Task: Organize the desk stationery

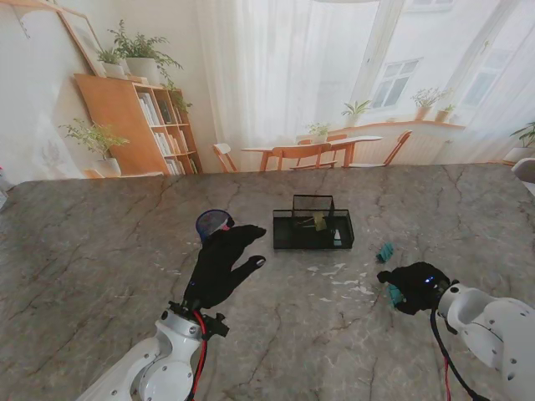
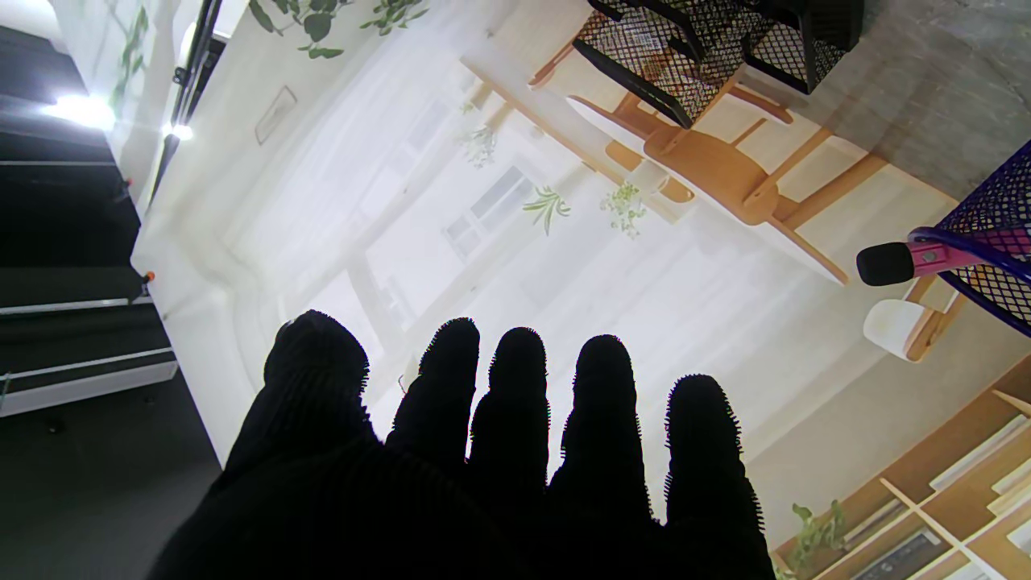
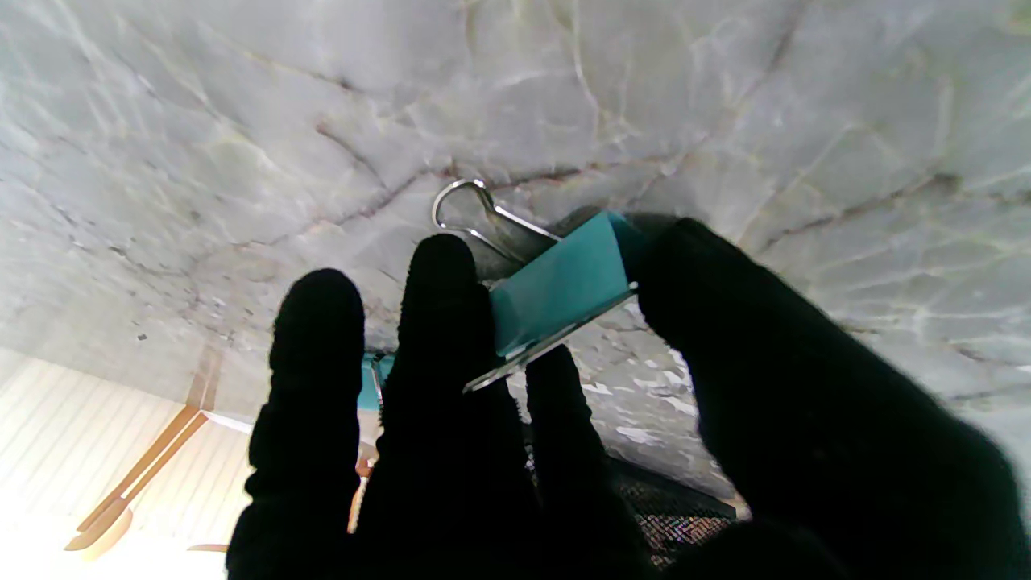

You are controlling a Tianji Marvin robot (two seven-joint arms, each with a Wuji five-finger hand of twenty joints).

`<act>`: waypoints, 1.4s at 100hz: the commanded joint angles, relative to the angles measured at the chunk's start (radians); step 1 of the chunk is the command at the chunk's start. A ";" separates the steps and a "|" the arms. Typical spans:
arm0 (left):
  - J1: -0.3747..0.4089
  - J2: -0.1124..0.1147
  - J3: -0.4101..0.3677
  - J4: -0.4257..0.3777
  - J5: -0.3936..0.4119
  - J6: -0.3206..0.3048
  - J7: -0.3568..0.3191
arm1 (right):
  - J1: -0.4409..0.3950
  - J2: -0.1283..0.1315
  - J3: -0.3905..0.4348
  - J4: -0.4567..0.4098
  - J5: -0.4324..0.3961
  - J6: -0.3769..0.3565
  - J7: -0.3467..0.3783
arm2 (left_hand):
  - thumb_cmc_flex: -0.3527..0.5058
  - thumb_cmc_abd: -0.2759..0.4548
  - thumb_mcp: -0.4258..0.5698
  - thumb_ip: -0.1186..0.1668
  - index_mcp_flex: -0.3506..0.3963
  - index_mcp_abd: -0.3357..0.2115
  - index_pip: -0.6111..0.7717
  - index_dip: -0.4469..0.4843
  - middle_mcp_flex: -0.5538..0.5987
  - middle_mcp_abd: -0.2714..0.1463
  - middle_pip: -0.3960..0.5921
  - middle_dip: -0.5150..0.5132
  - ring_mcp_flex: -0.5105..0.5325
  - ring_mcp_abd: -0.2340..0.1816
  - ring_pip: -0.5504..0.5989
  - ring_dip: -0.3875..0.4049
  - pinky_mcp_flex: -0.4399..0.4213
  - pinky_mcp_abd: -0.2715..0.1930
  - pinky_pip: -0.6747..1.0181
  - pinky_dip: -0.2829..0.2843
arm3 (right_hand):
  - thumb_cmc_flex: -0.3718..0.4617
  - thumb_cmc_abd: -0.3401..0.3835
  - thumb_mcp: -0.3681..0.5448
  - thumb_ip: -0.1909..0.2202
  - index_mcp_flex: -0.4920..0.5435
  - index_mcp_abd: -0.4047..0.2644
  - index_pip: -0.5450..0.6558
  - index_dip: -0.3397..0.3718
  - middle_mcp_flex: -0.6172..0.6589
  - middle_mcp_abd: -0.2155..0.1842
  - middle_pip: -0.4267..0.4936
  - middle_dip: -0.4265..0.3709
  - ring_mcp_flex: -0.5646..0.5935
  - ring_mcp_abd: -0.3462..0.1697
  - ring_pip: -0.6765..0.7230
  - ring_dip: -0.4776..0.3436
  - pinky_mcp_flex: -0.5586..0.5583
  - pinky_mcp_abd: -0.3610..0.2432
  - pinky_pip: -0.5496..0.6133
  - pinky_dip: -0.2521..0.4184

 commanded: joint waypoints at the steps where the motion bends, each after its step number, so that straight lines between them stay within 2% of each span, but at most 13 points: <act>1: 0.001 -0.001 0.005 0.000 0.001 0.003 -0.001 | -0.037 0.001 -0.025 0.088 -0.012 -0.005 0.042 | 0.014 0.066 -0.014 0.038 0.020 -0.026 0.011 0.014 0.003 -0.022 -0.002 0.005 0.006 -0.021 0.007 0.007 -0.005 0.005 -0.018 -0.007 | 0.053 -0.017 0.022 -0.032 0.219 -0.095 0.214 0.013 0.205 -0.211 0.111 0.024 0.029 -0.049 0.027 0.014 0.035 -0.016 0.039 0.007; 7: 0.001 -0.001 0.005 0.000 0.000 0.003 -0.001 | -0.032 0.002 -0.031 0.099 -0.010 -0.004 0.032 | 0.013 0.066 -0.016 0.038 0.021 -0.026 0.011 0.014 0.004 -0.024 -0.002 0.005 0.007 -0.020 0.008 0.007 -0.005 0.005 -0.018 -0.008 | 0.065 -0.024 0.022 -0.039 0.226 -0.105 0.232 0.005 0.224 -0.218 0.108 0.029 0.045 -0.055 0.032 0.015 0.053 -0.022 0.045 0.002; 9: 0.001 -0.001 0.005 0.000 0.000 0.003 -0.001 | -0.030 0.002 -0.033 0.103 -0.009 -0.004 0.028 | 0.012 0.065 -0.016 0.038 0.021 -0.026 0.011 0.014 0.004 -0.023 -0.002 0.005 0.007 -0.021 0.007 0.007 -0.005 0.005 -0.018 -0.008 | 0.070 -0.027 0.023 -0.041 0.221 -0.110 0.286 -0.052 0.240 -0.221 0.099 0.043 0.055 -0.057 0.038 0.014 0.063 -0.024 0.055 -0.013; 20: 0.000 -0.001 0.006 0.000 0.000 0.002 -0.003 | -0.025 0.002 -0.039 0.118 -0.003 0.002 0.007 | 0.013 0.066 -0.015 0.038 0.021 -0.026 0.011 0.014 0.004 -0.025 -0.002 0.005 0.007 -0.020 0.008 0.007 -0.005 0.005 -0.018 -0.008 | 0.095 -0.037 0.019 -0.048 0.226 -0.134 0.385 -0.100 0.289 -0.235 0.107 0.042 0.095 -0.070 0.052 0.016 0.103 -0.032 0.070 -0.023; 26: 0.000 -0.001 0.006 0.000 -0.001 0.002 -0.003 | -0.023 0.001 -0.041 0.124 0.003 0.007 -0.006 | 0.013 0.066 -0.015 0.038 0.021 -0.028 0.011 0.014 0.004 -0.024 -0.002 0.005 0.007 -0.021 0.008 0.007 -0.004 0.005 -0.018 -0.008 | 0.109 -0.040 0.017 -0.051 0.224 -0.147 0.495 -0.180 0.319 -0.240 0.104 0.041 0.124 -0.072 0.063 0.000 0.133 -0.035 0.082 -0.035; 34: 0.000 -0.001 0.006 0.000 -0.001 0.001 -0.003 | -0.024 -0.002 -0.042 0.128 0.013 0.014 -0.018 | 0.013 0.066 -0.015 0.038 0.020 -0.028 0.011 0.014 0.003 -0.024 -0.002 0.005 0.007 -0.021 0.007 0.007 -0.004 0.004 -0.018 -0.008 | 0.115 -0.046 0.018 -0.053 0.235 -0.168 0.530 -0.199 0.347 -0.244 0.100 0.030 0.145 -0.074 0.067 -0.003 0.156 -0.036 0.087 -0.039; 36: 0.000 -0.001 0.006 0.000 -0.001 0.001 -0.003 | -0.024 -0.002 -0.043 0.129 0.015 0.015 -0.021 | 0.013 0.067 -0.016 0.038 0.020 -0.028 0.010 0.014 0.004 -0.024 -0.002 0.005 0.007 -0.022 0.007 0.007 -0.004 0.004 -0.018 -0.008 | 0.115 -0.049 0.022 -0.056 0.232 -0.176 0.573 -0.236 0.357 -0.246 0.098 0.029 0.153 -0.075 0.069 -0.006 0.163 -0.036 0.089 -0.046; 42: 0.000 -0.001 0.006 0.000 0.000 0.001 -0.003 | -0.027 -0.004 -0.042 0.129 0.022 0.021 -0.028 | 0.013 0.066 -0.015 0.038 0.020 -0.026 0.011 0.014 0.004 -0.023 -0.002 0.005 0.007 -0.020 0.007 0.007 -0.005 0.004 -0.018 -0.008 | 0.117 -0.054 0.024 -0.057 0.242 -0.188 0.586 -0.243 0.369 -0.248 0.097 0.025 0.165 -0.076 0.072 -0.006 0.175 -0.038 0.093 -0.047; 44: 0.000 -0.001 0.006 0.000 0.000 0.001 -0.003 | -0.028 -0.005 -0.041 0.128 0.025 0.023 -0.030 | 0.013 0.065 -0.016 0.038 0.021 -0.026 0.011 0.014 0.005 -0.024 -0.002 0.005 0.008 -0.022 0.007 0.007 -0.003 0.005 -0.018 -0.008 | 0.114 -0.060 0.033 -0.060 0.243 -0.196 0.614 -0.268 0.378 -0.249 0.093 0.024 0.171 -0.077 0.070 -0.008 0.183 -0.041 0.095 -0.053; 60: -0.001 -0.001 0.006 0.002 -0.001 0.000 -0.001 | -0.046 -0.015 -0.029 0.108 0.055 0.046 -0.037 | 0.014 0.066 -0.015 0.038 0.021 -0.027 0.011 0.014 0.004 -0.024 -0.002 0.005 0.008 -0.022 0.008 0.007 -0.004 0.004 -0.018 -0.008 | 0.117 -0.073 0.039 -0.059 0.258 -0.225 0.631 -0.274 0.392 -0.250 0.091 0.024 0.180 -0.078 0.072 -0.007 0.189 -0.039 0.098 -0.055; 92: 0.000 -0.002 0.006 0.000 -0.002 -0.004 0.001 | -0.091 -0.045 0.007 0.026 0.165 0.111 -0.027 | 0.013 0.067 -0.015 0.038 0.020 -0.028 0.011 0.014 0.004 -0.023 -0.002 0.005 0.006 -0.022 0.006 0.006 -0.005 0.005 -0.018 -0.008 | 0.117 -0.093 0.055 -0.061 0.279 -0.262 0.651 -0.279 0.405 -0.248 0.084 0.033 0.187 -0.074 0.075 -0.002 0.192 -0.035 0.101 -0.055; 140: 0.012 -0.004 -0.003 -0.008 -0.001 -0.003 0.013 | -0.104 -0.072 0.036 -0.096 0.283 0.134 -0.016 | 0.012 0.067 -0.016 0.038 0.021 -0.029 0.011 0.014 0.004 -0.024 -0.002 0.005 0.008 -0.022 0.007 0.006 -0.003 0.005 -0.018 -0.008 | 0.130 -0.115 0.070 -0.065 0.305 -0.277 0.668 -0.282 0.422 -0.235 0.075 0.045 0.197 -0.060 0.082 0.004 0.196 -0.021 0.108 -0.052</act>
